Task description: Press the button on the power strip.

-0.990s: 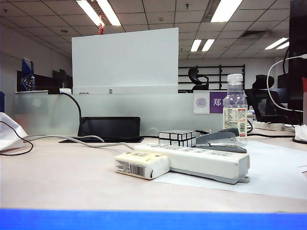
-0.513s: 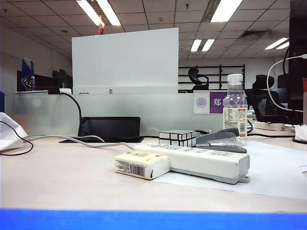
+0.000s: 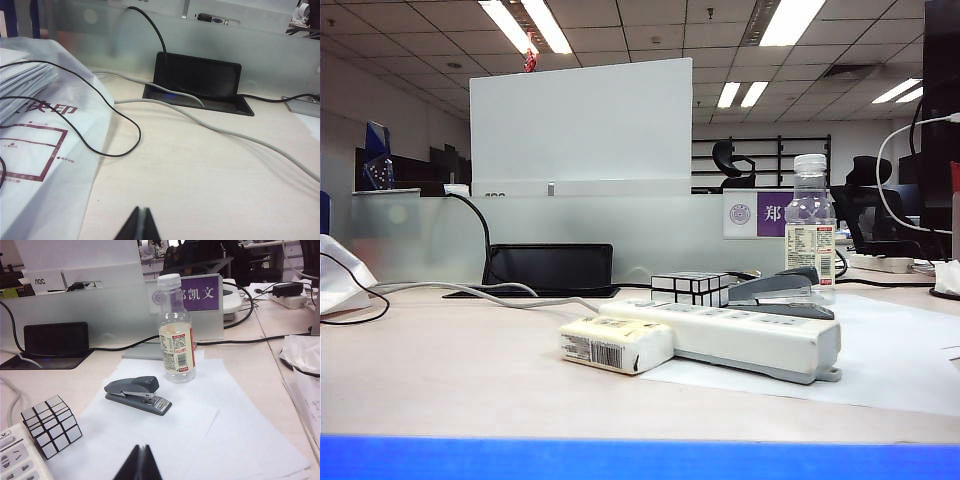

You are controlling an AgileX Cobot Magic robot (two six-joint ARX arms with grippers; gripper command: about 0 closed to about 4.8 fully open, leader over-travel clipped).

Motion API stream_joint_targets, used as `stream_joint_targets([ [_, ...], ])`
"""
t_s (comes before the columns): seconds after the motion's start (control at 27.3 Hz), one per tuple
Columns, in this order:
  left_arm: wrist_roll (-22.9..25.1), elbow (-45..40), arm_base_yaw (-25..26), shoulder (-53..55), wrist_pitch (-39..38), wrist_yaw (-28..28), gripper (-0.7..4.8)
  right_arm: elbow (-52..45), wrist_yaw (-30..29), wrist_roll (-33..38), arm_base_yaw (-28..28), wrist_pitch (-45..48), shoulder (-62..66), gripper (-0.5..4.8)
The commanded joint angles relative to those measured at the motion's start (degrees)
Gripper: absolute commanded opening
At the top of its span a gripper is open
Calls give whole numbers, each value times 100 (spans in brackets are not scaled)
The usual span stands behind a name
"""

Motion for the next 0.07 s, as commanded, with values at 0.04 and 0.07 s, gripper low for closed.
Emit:
stream_joint_targets([
  [0.04, 2, 7, 7, -7, 28, 24, -5, 17, -9, 2, 2, 74, -7, 0],
  [0.07, 4, 7, 7, -7, 28, 24, -5, 17, -7, 2, 2, 74, -7, 0],
])
